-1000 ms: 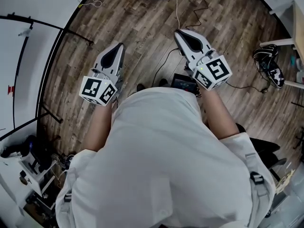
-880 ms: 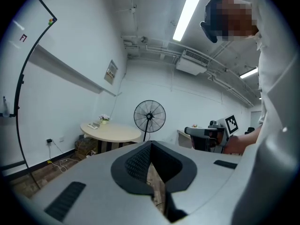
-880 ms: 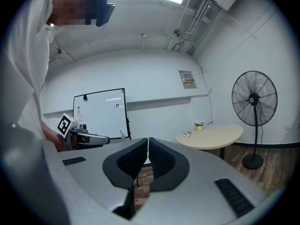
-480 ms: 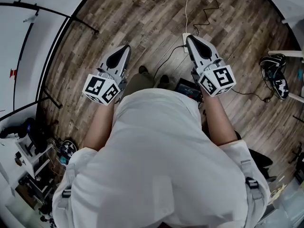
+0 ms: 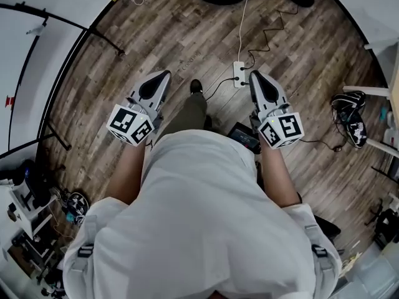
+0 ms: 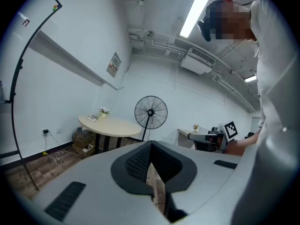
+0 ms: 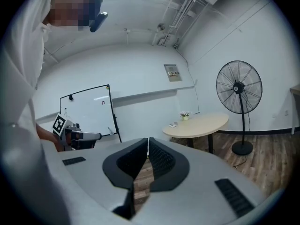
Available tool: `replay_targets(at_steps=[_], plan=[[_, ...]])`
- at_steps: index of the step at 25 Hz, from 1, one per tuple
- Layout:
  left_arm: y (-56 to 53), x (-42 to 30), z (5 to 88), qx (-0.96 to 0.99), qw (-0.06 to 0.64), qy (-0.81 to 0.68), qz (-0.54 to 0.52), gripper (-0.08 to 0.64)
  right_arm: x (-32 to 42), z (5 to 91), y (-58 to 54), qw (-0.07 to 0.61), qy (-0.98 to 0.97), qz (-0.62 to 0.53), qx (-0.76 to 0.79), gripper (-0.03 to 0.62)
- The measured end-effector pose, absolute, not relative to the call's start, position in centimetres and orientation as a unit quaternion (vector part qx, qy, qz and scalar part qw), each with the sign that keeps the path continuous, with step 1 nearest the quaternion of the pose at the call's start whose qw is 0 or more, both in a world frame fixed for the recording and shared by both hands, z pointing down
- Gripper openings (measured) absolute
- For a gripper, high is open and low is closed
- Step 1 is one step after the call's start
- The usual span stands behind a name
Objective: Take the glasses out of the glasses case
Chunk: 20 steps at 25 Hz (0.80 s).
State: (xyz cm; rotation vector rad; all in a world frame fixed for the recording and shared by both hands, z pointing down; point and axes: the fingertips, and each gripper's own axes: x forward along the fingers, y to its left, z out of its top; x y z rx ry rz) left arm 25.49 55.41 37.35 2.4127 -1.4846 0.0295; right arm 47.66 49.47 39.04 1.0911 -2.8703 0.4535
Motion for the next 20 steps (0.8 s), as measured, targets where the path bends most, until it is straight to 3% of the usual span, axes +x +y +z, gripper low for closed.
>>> replay_targets(at_steps=[20], plan=[[32.7,7.4,36.2,0.81,0.14,-0.559,-0.11,0.011,33.4,34.2,26.2,0.064,-0.933,0.074,0.348,0.026]])
